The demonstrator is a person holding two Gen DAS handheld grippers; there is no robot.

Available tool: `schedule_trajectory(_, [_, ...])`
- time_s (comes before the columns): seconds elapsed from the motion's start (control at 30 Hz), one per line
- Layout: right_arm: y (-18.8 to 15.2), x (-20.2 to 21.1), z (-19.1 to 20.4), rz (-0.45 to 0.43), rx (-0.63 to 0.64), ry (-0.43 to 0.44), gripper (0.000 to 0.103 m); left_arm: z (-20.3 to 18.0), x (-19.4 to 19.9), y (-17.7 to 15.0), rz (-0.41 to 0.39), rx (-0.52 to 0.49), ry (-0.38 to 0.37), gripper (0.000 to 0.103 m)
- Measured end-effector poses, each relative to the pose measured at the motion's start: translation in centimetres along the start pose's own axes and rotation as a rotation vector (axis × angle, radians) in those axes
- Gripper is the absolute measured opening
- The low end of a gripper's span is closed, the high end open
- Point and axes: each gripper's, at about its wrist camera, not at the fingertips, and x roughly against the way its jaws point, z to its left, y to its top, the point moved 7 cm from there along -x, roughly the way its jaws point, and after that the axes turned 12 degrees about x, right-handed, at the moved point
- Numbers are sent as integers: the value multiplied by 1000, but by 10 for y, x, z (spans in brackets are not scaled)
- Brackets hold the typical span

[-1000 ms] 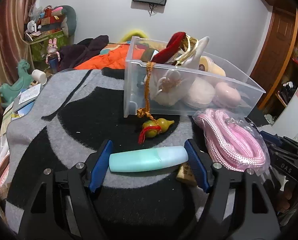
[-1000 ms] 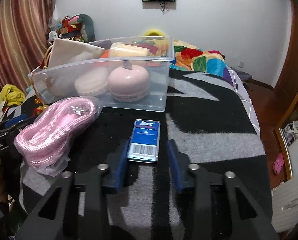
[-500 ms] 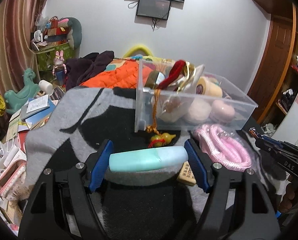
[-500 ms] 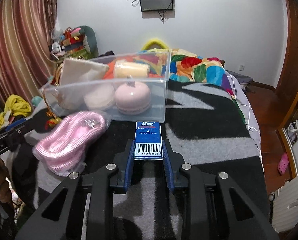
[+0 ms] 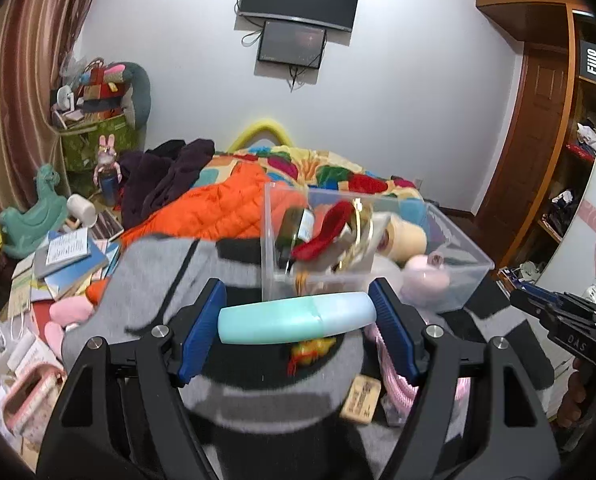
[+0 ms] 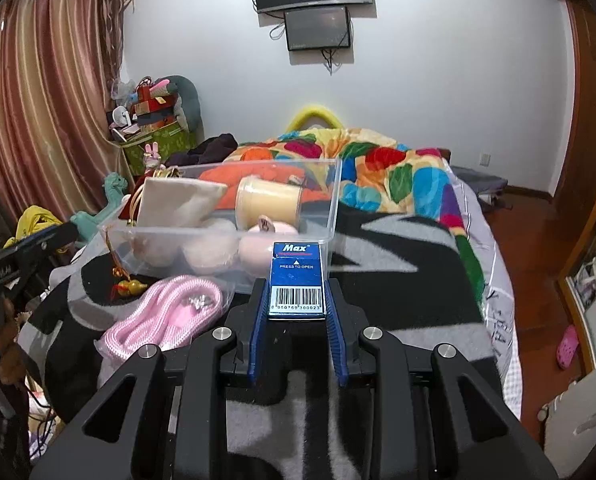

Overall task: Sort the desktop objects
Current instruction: 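Drop the mint-green tube into the clear box with the left tool while the right drops the Max box in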

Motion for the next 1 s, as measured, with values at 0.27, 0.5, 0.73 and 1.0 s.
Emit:
schedule_trajectory(0.27, [17,-8,-8,-38,-9,-11,25,-7,-26,27,5,-11,-2,73])
schedule_trajectory(0.5, [30,-31,-9,-30,-16,-1,25,-6,-49,37,3,24,19,73])
schedule_trajectory(0.73, [39,-54,-7,-11,-18,13,25,-11,-74,34,27,19,15,73])
schedule_trajectory(1.0, [39,-69,-8,6,-21,4,25,-22,-87,21,44,-33,5,73])
